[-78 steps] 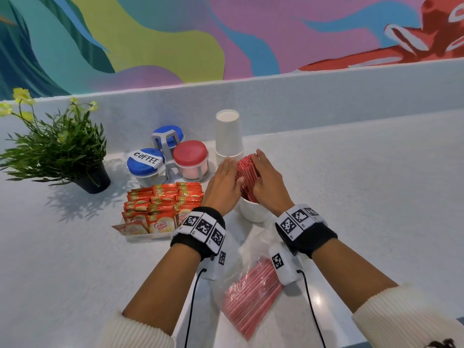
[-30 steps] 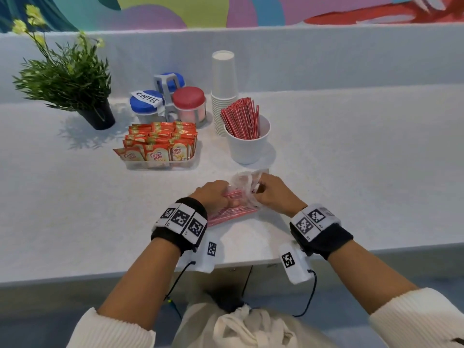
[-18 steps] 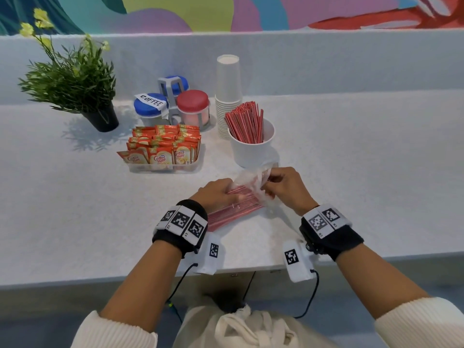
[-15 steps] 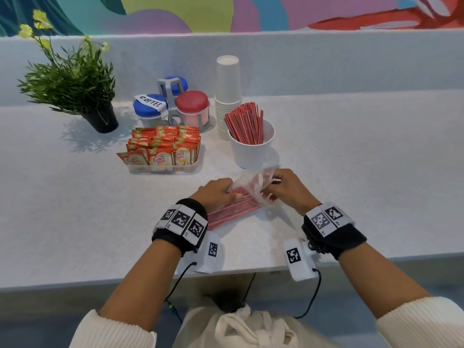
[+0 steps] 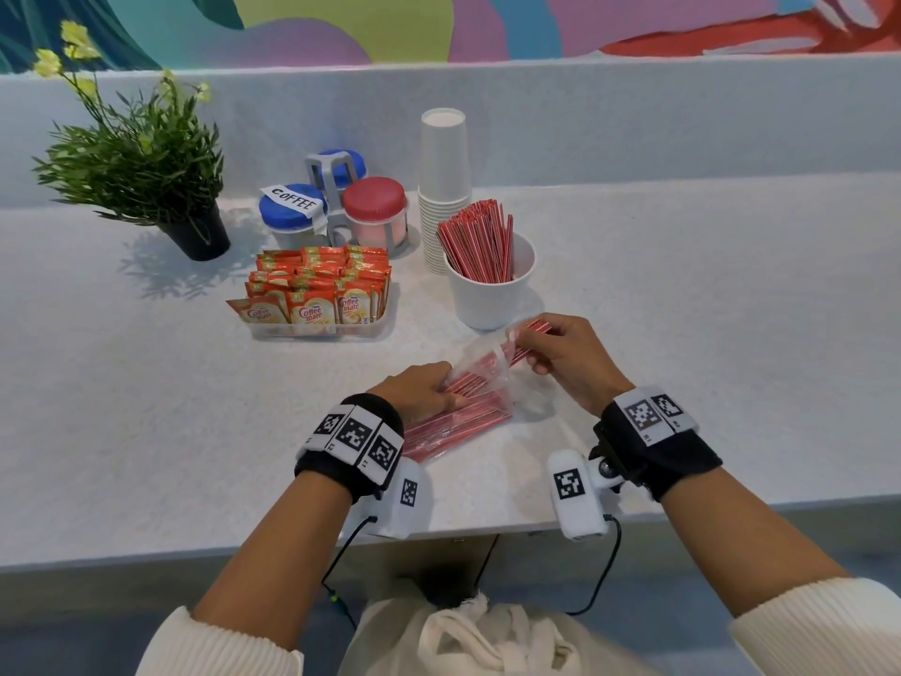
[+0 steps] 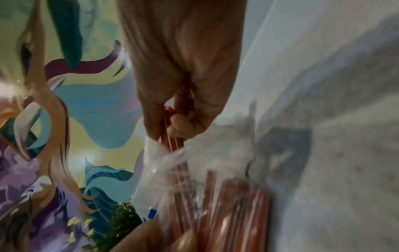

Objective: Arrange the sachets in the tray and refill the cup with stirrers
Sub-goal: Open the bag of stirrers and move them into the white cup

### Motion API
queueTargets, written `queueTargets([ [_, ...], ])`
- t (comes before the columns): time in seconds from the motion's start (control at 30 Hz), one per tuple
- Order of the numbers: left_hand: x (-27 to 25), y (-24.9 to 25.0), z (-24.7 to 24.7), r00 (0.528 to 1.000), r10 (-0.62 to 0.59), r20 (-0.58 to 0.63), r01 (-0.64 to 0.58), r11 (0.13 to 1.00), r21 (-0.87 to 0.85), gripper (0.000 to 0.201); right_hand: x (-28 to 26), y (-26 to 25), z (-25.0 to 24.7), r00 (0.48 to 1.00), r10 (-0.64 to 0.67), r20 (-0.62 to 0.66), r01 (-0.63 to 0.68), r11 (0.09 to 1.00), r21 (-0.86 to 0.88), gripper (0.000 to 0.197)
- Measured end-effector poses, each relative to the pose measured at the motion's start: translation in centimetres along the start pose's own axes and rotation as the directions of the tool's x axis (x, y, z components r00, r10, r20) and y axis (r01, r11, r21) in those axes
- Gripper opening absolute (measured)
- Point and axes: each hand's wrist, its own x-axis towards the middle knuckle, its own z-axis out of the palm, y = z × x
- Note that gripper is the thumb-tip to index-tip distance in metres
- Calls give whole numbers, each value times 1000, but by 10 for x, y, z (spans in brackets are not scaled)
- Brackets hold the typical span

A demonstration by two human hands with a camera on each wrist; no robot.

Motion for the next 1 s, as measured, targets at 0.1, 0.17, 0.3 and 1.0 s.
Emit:
queueTargets([
  [0.1, 4, 4, 2, 999, 32, 12, -32, 999, -13, 38, -3, 5, 13, 985, 100, 139, -110, 992, 63, 11],
  [0.17, 5, 6, 4, 999, 37, 9, -37, 999, -6, 42, -5, 7, 17, 981, 99, 167, -101, 995, 1, 11],
  [0.3, 4, 6, 5, 999, 11, -30, -12, 999, -35, 38, -2, 4, 12, 1000, 28, 12, -28, 999, -21, 16],
  [1.0, 0, 15, 8, 991, 15, -134, 4, 990, 142, 68, 6, -34, 25, 907, -399, -135, 389, 917, -93, 17],
])
